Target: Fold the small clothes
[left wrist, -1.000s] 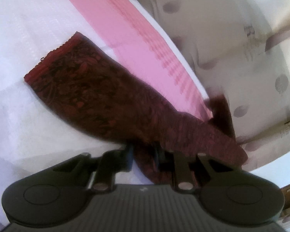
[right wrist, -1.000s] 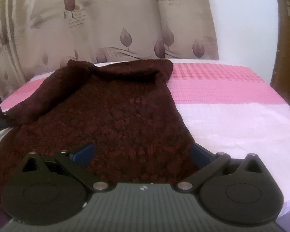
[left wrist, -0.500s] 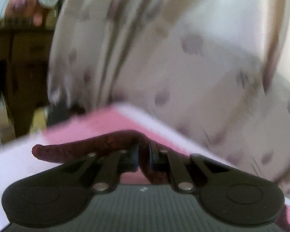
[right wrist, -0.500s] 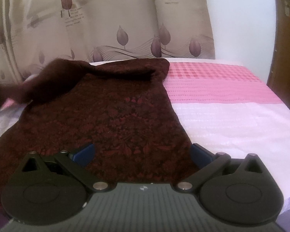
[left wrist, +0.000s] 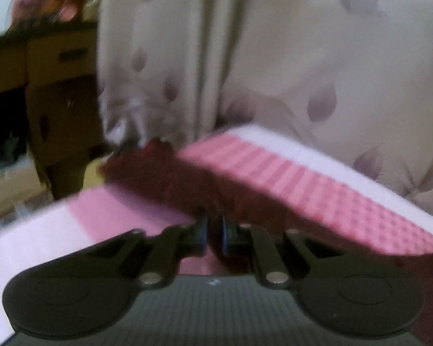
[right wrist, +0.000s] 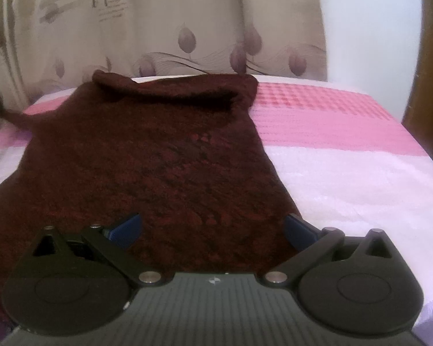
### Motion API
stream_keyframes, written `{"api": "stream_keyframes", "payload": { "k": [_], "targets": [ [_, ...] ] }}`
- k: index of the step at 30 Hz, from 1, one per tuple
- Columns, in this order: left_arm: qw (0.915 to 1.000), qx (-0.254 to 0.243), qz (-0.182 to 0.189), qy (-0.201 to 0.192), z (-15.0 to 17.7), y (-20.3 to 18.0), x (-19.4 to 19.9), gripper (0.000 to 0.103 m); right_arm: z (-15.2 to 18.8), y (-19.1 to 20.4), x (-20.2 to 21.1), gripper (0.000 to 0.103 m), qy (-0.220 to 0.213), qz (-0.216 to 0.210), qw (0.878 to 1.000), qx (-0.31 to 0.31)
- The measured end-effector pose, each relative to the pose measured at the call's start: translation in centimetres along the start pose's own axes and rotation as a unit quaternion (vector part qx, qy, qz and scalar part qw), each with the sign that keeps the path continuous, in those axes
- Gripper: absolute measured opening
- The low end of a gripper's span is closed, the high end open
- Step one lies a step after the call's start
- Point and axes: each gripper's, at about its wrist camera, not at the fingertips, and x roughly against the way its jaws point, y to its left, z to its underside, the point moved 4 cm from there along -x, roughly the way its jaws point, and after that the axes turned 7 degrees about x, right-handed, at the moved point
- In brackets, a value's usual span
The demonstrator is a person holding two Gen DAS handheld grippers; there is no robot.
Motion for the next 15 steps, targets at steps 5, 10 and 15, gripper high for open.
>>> {"api": "stream_keyframes", "payload": {
  "k": [5, 10, 15],
  "targets": [
    [0.9954, 0.095, 0.012, 0.003, 0.3, 2.9, 1.3, 0.024, -5.7, 1.7, -1.1, 0.103, -0.05, -0.036, 0.996, 0.06],
    [0.9919, 0.125, -0.018, -0.004, 0.6, 4.1, 1.6, 0.025, -13.8, 6.5, -6.5, 0.103, -0.132, -0.051, 0.969, 0.203],
    [0.9909, 0.133, -0.018, -0.012, 0.7, 4.4, 1.9, 0.026, -19.0, 11.0, -16.6, 0.099, -0.105, -0.045, 0.951, 0.288]
  ]
}}
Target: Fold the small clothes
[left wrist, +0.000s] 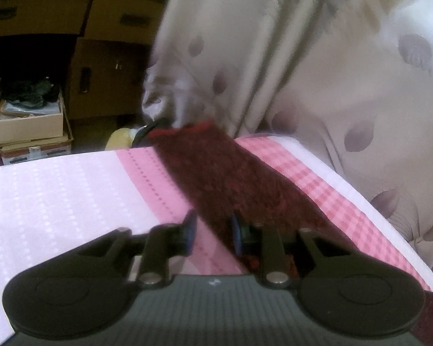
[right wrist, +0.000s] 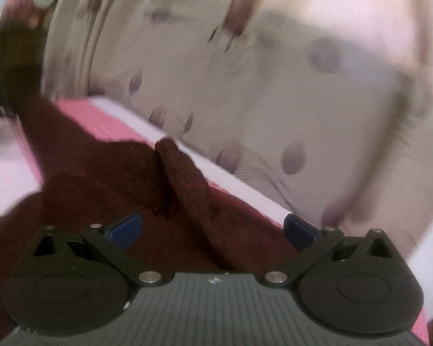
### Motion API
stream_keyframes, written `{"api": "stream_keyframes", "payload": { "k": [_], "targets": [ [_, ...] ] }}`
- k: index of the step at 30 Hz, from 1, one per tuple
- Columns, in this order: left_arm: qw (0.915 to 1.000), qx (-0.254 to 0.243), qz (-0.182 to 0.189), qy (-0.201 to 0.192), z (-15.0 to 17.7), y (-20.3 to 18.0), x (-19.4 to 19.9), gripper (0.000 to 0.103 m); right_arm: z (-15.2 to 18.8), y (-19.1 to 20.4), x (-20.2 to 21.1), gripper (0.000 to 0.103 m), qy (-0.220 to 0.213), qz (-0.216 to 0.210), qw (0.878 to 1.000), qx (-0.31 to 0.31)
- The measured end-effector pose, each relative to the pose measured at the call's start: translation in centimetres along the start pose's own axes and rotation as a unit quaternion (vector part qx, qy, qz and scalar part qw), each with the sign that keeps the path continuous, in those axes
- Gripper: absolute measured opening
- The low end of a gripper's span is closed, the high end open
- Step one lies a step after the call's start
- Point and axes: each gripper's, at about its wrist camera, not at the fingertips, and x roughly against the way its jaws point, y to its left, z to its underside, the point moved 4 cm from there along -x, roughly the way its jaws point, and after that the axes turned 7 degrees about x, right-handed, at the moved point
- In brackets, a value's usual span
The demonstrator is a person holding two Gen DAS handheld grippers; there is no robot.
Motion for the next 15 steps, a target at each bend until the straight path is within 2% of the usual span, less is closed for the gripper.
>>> {"api": "stream_keyframes", "payload": {
  "k": [3, 6, 9, 11, 13, 15],
  "targets": [
    [0.9999, 0.009, 0.0, -0.006, -0.2, 0.0, -0.1, 0.028, -1.6, 0.8, -4.5, 0.097, 0.019, 0.002, 1.0, 0.023],
    [0.9999, 0.012, -0.003, -0.01, -0.3, 0.1, -0.3, 0.03, -2.3, 2.5, -8.1, 0.093, 0.041, 0.034, 0.995, 0.086],
    [0.9999, 0.003, -0.003, -0.013, -0.3, -0.2, -0.4, 0.031, -1.5, 3.6, -10.8, 0.068, 0.066, 0.048, 0.988, 0.133],
    [0.9999, -0.006, 0.0, -0.015, -0.2, -0.5, -0.3, 0.031, -0.9, 2.4, -11.8, 0.003, 0.086, 0.068, 0.985, 0.13],
    [0.9998, -0.013, 0.001, -0.018, -0.2, -0.7, -0.2, 0.031, -0.7, -1.7, -10.5, 0.006, 0.066, 0.089, 0.992, 0.058],
    [0.9997, -0.016, -0.001, -0.018, -0.1, -0.8, -0.1, 0.031, 0.2, -7.5, -7.9, 0.006, 0.042, 0.127, 0.991, -0.015]
  ]
}}
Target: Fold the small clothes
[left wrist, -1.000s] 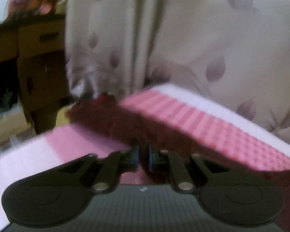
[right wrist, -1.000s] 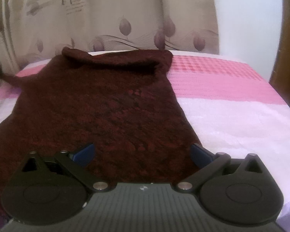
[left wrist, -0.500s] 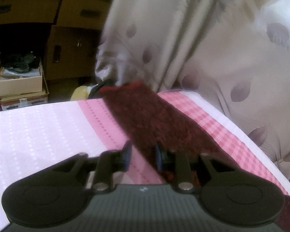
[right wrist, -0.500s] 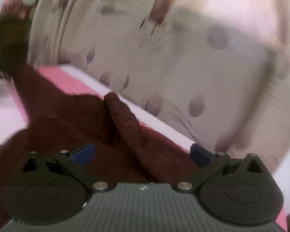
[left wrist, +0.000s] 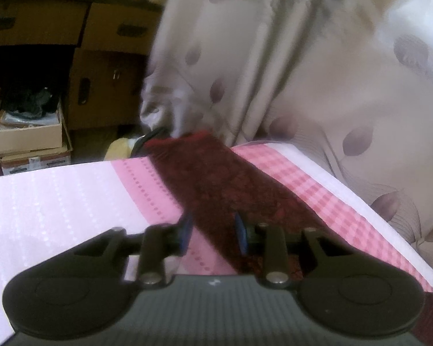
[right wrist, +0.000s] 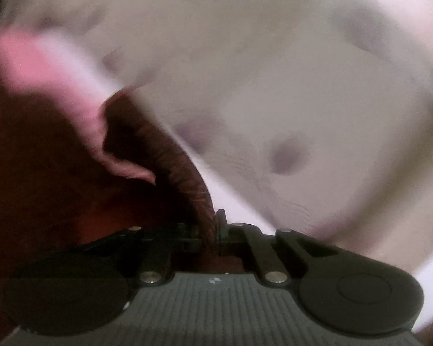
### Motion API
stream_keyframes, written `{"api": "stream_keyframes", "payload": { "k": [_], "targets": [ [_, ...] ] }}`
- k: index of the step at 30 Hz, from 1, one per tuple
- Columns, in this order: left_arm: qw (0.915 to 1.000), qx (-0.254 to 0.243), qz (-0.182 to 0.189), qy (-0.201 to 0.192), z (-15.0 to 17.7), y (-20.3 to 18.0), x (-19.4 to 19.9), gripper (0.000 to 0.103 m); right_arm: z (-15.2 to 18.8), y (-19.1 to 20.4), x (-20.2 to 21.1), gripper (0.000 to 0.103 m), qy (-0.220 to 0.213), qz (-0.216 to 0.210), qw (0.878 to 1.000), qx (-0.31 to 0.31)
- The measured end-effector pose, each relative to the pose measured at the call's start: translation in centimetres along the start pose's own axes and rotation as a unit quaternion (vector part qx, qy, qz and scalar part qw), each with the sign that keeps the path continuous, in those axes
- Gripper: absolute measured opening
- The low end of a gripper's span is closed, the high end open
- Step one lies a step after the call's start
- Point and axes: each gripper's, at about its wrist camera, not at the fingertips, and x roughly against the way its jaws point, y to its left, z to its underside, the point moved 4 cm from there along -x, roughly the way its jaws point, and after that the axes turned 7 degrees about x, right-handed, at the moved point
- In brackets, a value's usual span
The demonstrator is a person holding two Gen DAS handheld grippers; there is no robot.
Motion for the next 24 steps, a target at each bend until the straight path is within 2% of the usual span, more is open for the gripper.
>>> {"api": "stream_keyframes", "payload": {
  "k": [2, 4, 8, 10, 13, 16, 19, 20, 21, 24],
  "targets": [
    [1.0, 0.0, -0.002, -0.001, -0.1, 0.0, 0.0, 0.032, 1.9, -7.1, 1.2, 0.006, -0.003, 0.046, 0.997, -0.064],
    [1.0, 0.0, -0.005, 0.001, -0.1, 0.0, -0.1, 0.035, 4.8, -14.2, 2.8, 0.006, -0.005, 0.091, 0.987, -0.129],
    [0.9995, -0.005, -0.022, -0.022, -0.2, -0.1, 0.6, 0.062, 12.3, -25.5, 5.8, 0.007, 0.013, 0.163, 0.956, -0.242],
    [0.9991, -0.015, -0.023, -0.033, -0.1, -0.4, 0.9, 0.065, 17.2, -29.2, 6.9, 0.008, 0.037, 0.187, 0.936, -0.294],
    [0.9983, -0.033, -0.027, -0.041, 0.0, -0.9, 1.2, 0.065, 24.1, -31.7, 7.9, 0.008, 0.069, 0.197, 0.912, -0.354],
    [0.9976, -0.039, -0.036, -0.044, 0.0, -1.0, 1.3, 0.066, 29.7, -31.5, 7.8, 0.008, 0.099, 0.192, 0.884, -0.414],
    [0.9974, -0.04, -0.042, -0.044, -0.1, -1.0, 1.2, 0.066, 34.9, -30.7, 7.6, 0.008, 0.119, 0.187, 0.851, -0.477],
    [0.9973, -0.042, -0.042, -0.043, -0.1, -1.0, 1.2, 0.066, 36.2, -30.3, 7.5, 0.008, 0.127, 0.184, 0.843, -0.488],
    [0.9973, -0.043, -0.042, -0.043, -0.1, -1.1, 1.2, 0.066, 37.4, -29.5, 7.4, 0.008, 0.134, 0.176, 0.841, -0.493],
    [0.997, -0.047, -0.044, -0.044, 0.0, -1.2, 1.2, 0.066, 37.6, -29.9, 7.0, 0.011, 0.127, 0.171, 0.834, -0.509]
  ]
}}
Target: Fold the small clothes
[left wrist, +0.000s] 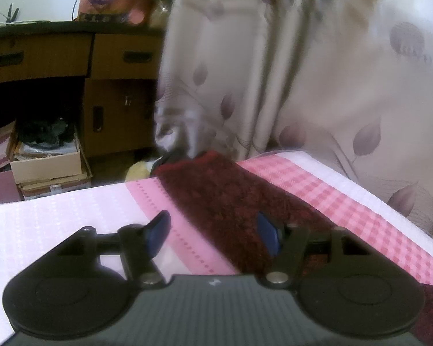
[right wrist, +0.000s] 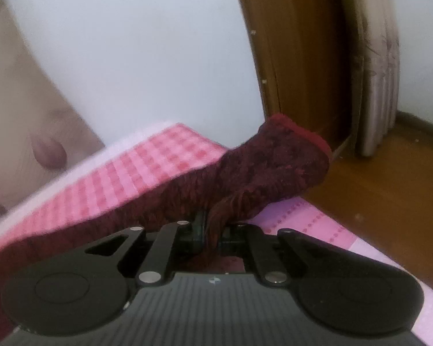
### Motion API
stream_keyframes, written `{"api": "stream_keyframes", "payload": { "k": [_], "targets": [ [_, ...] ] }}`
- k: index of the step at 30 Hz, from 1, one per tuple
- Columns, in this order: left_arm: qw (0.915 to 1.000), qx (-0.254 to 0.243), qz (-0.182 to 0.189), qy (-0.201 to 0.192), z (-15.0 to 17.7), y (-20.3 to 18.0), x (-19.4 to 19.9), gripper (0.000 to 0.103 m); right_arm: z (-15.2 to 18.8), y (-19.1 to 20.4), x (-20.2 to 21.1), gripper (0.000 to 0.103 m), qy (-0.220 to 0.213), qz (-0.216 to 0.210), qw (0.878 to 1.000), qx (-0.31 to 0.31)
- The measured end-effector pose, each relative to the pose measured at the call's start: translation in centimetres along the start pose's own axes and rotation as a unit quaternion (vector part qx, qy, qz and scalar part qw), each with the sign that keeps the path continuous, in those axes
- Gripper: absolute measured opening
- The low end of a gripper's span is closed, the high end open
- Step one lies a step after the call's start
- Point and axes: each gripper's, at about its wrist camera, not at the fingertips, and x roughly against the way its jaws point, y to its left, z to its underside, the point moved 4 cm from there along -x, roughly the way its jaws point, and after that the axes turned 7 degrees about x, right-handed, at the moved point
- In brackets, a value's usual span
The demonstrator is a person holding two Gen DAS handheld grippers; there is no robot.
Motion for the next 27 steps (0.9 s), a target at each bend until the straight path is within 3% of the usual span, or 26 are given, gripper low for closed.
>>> {"api": "stream_keyframes", "payload": {
  "k": [3, 6, 8, 10, 12, 14, 16, 18, 20, 21, 22, 24, 25, 27],
  "targets": [
    [1.0, -0.005, 0.0, -0.001, 0.0, -0.1, 0.0, 0.066, 0.0, -1.3, 0.0, 0.02, 0.009, -0.029, 0.999, -0.023],
    [0.9994, -0.028, 0.01, 0.016, 0.2, -0.4, 0.5, 0.066, -0.1, -2.2, 3.4, 0.05, 0.001, -0.056, 0.997, -0.054],
    [0.9959, -0.08, 0.04, 0.015, 0.8, -1.3, 2.7, 0.066, 1.3, -2.1, 6.5, 0.05, 0.003, -0.091, 0.995, -0.043],
    [0.9871, -0.118, 0.107, 0.011, 2.2, -1.4, 7.1, 0.066, 3.5, -1.6, 10.4, 0.05, 0.023, -0.151, 0.988, -0.01],
    [0.9708, -0.143, 0.188, 0.039, 4.0, -1.1, 11.8, 0.066, 6.3, -0.5, 14.3, 0.052, 0.057, -0.229, 0.971, 0.047],
    [0.9504, -0.161, 0.253, 0.084, 5.9, -0.3, 16.5, 0.066, 9.7, 0.7, 18.6, 0.057, 0.095, -0.309, 0.94, 0.114],
    [0.9301, -0.163, 0.301, 0.133, 7.9, 1.2, 20.6, 0.066, 12.7, 1.5, 22.4, 0.068, 0.116, -0.36, 0.913, 0.153],
    [0.9088, -0.178, 0.33, 0.184, 9.9, 2.5, 23.7, 0.066, 15.0, 2.1, 24.8, 0.073, 0.134, -0.384, 0.896, 0.175],
    [0.8855, -0.186, 0.359, 0.229, 11.5, 4.0, 26.3, 0.066, 16.9, 2.7, 26.2, 0.073, 0.154, -0.399, 0.884, 0.187],
    [0.8772, -0.187, 0.368, 0.245, 12.3, 5.1, 27.3, 0.066, 17.5, 3.1, 26.7, 0.073, 0.154, -0.406, 0.88, 0.192],
    [0.8744, -0.188, 0.369, 0.253, 12.9, 6.0, 28.0, 0.066, 18.1, 3.5, 27.4, 0.073, 0.149, -0.413, 0.876, 0.201],
    [0.8696, -0.187, 0.372, 0.265, 13.9, 7.8, 29.3, 0.066, 18.9, 4.1, 28.5, 0.048, 0.147, -0.423, 0.868, 0.217],
    [0.8689, -0.18, 0.374, 0.269, 14.3, 8.5, 29.8, 0.066, 19.4, 4.3, 28.6, 0.02, 0.155, -0.423, 0.866, 0.22],
    [0.8656, -0.178, 0.38, 0.273, 15.0, 9.1, 30.5, 0.066, 19.7, 4.2, 28.7, 0.019, 0.152, -0.425, 0.868, 0.207]
  ]
}}
